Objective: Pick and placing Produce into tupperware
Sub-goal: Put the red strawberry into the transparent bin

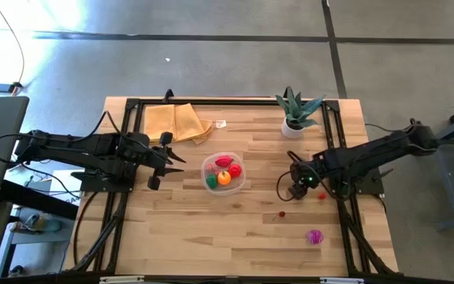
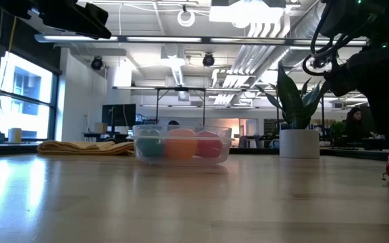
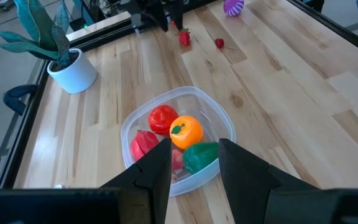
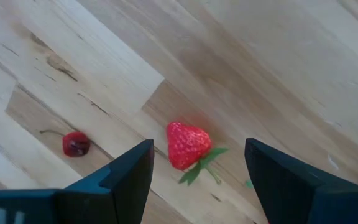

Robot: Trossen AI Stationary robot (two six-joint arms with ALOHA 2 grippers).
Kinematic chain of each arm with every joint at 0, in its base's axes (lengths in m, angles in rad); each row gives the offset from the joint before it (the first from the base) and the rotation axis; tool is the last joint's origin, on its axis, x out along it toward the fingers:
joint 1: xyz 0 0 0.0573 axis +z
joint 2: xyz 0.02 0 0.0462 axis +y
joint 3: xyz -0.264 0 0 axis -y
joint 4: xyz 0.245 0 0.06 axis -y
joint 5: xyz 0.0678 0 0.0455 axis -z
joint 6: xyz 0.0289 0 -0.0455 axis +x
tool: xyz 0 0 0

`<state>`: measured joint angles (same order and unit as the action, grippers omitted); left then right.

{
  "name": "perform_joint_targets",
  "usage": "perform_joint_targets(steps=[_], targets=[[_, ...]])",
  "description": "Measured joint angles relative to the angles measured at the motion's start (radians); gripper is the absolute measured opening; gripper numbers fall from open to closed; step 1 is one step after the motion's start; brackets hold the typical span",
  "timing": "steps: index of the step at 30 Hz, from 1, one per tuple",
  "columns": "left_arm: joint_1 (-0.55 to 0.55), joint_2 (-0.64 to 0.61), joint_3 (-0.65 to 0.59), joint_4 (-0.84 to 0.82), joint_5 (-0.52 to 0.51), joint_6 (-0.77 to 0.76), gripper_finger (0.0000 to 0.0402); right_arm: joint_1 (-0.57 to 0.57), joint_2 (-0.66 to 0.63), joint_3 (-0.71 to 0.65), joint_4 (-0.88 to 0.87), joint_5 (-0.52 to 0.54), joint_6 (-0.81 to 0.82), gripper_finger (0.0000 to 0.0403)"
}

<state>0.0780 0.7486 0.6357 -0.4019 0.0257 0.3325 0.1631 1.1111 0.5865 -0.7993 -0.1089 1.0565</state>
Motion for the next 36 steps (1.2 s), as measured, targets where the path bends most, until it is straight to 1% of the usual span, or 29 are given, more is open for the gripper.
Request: perform_joint_targets(steps=[4, 9, 13, 18, 29, 36], targets=[[0.0, 0.0, 0.0, -0.001, 0.0, 0.0, 0.012, 0.021, 0.044, 0.0, 0.02, 0.002, -0.007, 0.0243], [0.0, 0.0, 0.0, -0.001, 0.0, 0.0, 0.012, 0.041, 0.152, 0.0, 0.017, -0.002, -0.022, 0.0243], [0.0, 0.0, 0.0, -0.001, 0.0, 0.0, 0.012, 0.05, 0.225, 0.0, 0.085, -0.011, -0.05, 0.0243], [0.0, 0.0, 0.0, -0.001, 0.0, 0.0, 0.012, 0.049, 0.276, 0.007, 0.093, -0.026, -0.066, 0.0243], [0.0, 0.0, 0.0, 0.0, 0.0, 0.0, 0.012, 0.065, 0.293, 0.006, 0.074, -0.025, -0.052, 0.0241], [0.0, 0.0, 0.0, 0.0, 0.0, 0.0, 0.012, 0.085, 0.294, 0.004, 0.062, -0.012, -0.032, 0.0208]])
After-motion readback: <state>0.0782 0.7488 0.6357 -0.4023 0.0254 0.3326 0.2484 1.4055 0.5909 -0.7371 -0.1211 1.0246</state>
